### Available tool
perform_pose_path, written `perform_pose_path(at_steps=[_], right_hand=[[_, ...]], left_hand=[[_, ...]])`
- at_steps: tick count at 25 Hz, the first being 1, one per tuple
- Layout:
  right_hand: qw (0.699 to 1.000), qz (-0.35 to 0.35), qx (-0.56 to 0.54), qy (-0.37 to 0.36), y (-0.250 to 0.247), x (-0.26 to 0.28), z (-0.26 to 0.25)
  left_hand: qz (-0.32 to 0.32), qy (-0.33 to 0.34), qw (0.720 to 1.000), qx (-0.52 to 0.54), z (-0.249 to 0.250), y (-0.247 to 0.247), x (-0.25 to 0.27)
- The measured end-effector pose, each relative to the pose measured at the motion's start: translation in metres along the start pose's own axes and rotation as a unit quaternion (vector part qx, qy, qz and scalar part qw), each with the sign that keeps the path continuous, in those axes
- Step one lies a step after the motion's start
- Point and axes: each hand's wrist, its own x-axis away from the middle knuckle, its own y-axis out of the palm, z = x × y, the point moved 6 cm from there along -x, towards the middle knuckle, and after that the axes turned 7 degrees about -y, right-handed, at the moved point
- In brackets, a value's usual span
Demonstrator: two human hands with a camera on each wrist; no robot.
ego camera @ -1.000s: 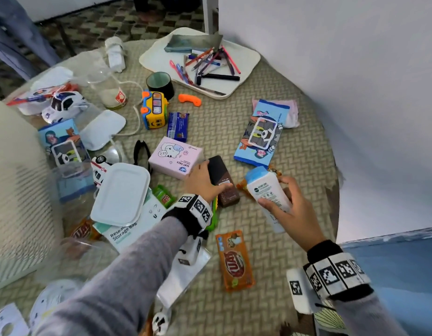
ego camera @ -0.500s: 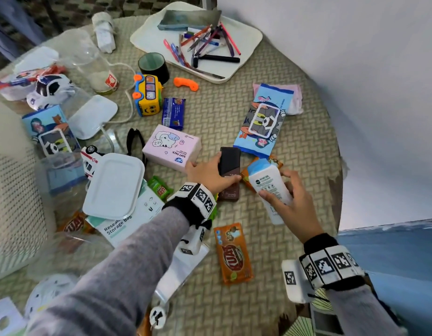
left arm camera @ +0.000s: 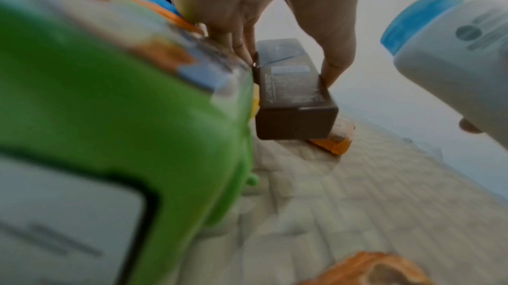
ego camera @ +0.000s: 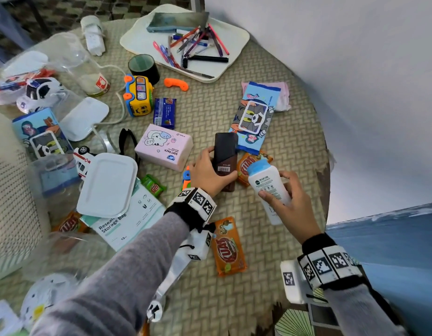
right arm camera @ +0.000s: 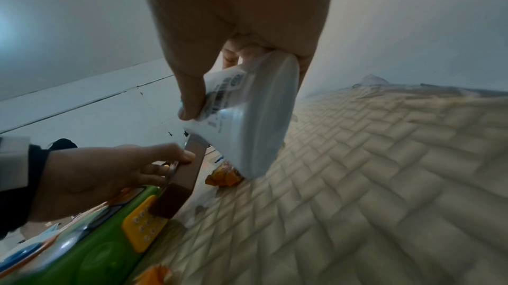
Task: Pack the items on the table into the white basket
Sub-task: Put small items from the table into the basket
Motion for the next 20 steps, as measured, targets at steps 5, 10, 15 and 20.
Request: perform_pose_path(at_steps=[5,10,15,20], right_hand=[[0.999,0.036,-0.001,-0.016,-0.003,0.008,-0.015],[0.995,0.099,-0.018,-0.008,-0.014,0.023,-0.025],[0.993,0.116,-0.015,-0.009,-0.011,0.05,-0.034],[0.991,0.13,-0.027,-0.007,0.011,0.092,-0.047]], left_hand=[[-0.043,0.043,0.981,0.185,0.022,-0.01,0.037],[-0.094,0.056,0.966,0.235,0.024,-0.022,0.07],[-0.148,0.001,0.956,0.254,-0.003,-0.032,0.096],[-0.155,-0.003,0.962,0.225,-0.032,-0.06,0.134]])
